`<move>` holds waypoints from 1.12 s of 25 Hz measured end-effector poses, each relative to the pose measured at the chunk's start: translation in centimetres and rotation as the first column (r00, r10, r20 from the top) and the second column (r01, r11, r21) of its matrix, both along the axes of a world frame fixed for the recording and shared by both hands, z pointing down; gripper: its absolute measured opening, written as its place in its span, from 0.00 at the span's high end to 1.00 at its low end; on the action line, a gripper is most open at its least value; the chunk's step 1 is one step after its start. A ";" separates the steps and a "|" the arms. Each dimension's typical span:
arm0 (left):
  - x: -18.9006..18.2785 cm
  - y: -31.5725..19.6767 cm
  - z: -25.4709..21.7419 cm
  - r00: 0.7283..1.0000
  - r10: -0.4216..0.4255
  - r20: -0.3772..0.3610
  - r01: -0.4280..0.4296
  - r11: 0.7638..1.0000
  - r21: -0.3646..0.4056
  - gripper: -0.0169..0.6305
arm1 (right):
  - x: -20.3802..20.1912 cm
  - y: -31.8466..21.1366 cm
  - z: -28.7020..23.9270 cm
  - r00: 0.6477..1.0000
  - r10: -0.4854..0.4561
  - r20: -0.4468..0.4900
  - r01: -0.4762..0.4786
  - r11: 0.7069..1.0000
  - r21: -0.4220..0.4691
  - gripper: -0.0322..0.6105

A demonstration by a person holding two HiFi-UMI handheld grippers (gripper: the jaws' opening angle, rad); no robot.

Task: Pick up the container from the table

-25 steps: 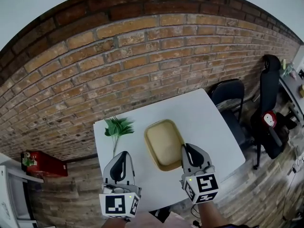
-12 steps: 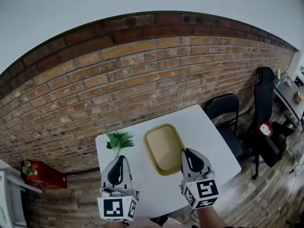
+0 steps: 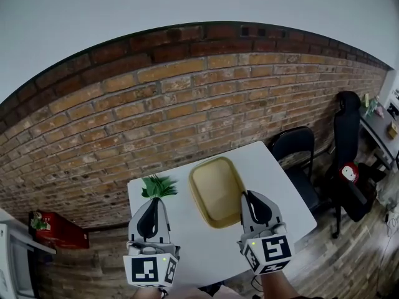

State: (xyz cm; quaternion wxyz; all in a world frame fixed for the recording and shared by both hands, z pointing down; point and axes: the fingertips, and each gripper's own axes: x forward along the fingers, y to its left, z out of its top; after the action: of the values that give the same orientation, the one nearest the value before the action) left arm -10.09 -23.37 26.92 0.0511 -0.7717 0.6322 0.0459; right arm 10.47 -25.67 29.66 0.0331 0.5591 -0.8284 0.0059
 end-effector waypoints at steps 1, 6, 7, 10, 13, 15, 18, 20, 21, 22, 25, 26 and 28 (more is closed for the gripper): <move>0.1 0.0 0.0 1.000 0.000 0.000 0.000 1.000 0.001 0.96 | 0.1 0.0 -0.1 1.000 0.000 -0.001 0.000 1.000 0.004 0.91; 0.3 -0.1 0.2 1.000 0.002 -0.004 -0.002 1.000 -0.003 0.96 | 0.2 -0.1 -0.2 1.000 -0.001 0.001 0.001 1.000 0.014 0.92; 0.3 -0.1 0.2 1.000 0.003 -0.005 -0.003 1.000 -0.005 0.96 | 0.2 -0.1 -0.1 1.000 -0.002 0.000 0.002 1.000 0.013 0.92; 0.6 0.0 0.3 1.000 0.005 -0.006 -0.005 1.000 -0.007 0.96 | 0.1 0.0 -0.2 1.000 -0.002 -0.016 0.002 1.000 0.019 0.92; 0.7 0.1 0.3 1.000 0.005 -0.004 -0.005 1.000 -0.005 0.96 | 0.2 0.0 -0.1 1.000 -0.002 -0.027 0.003 1.000 0.024 0.92; 0.7 0.2 0.3 1.000 0.003 -0.004 -0.003 1.000 -0.004 0.96 | 0.4 0.0 0.0 1.000 -0.001 -0.026 0.002 1.000 0.022 0.92; 0.7 0.3 0.4 1.000 0.001 -0.004 -0.001 1.000 -0.005 0.96 | 0.5 0.1 0.2 1.000 0.003 -0.018 -0.002 1.000 0.014 0.92; 0.7 0.3 0.4 1.000 0.001 -0.004 -0.001 1.000 -0.007 0.96 | 0.4 0.1 0.2 1.000 0.003 -0.016 -0.002 1.000 0.012 0.92; 0.7 0.4 0.4 1.000 0.002 -0.003 -0.002 1.000 -0.008 0.96 | 0.4 0.1 0.2 1.000 0.001 -0.017 -0.001 1.000 0.013 0.92; 0.8 0.4 0.5 1.000 0.003 -0.003 -0.003 1.000 -0.008 0.96 | 0.4 0.1 0.2 1.000 0.000 -0.018 0.000 1.000 0.013 0.92; 0.7 0.4 0.6 1.000 0.004 -0.005 -0.004 1.000 -0.009 0.96 | 0.2 0.1 0.3 1.000 -0.003 -0.021 0.003 1.000 0.013 0.92; 0.6 0.3 0.6 1.000 0.003 -0.005 -0.003 1.000 -0.009 0.96 | 0.2 0.1 0.3 1.000 -0.004 -0.023 0.004 1.000 0.013 0.92; 0.5 0.3 0.7 1.000 0.003 -0.006 -0.003 1.000 -0.011 0.96 | 0.1 0.1 0.4 1.000 -0.002 -0.023 0.003 1.000 0.011 0.92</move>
State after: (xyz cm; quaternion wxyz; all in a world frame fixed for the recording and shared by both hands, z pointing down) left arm -9.56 -23.02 27.57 0.0448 -0.7727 0.6316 0.0451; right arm 10.59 -25.55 30.04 0.0396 0.5582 -0.8287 -0.0053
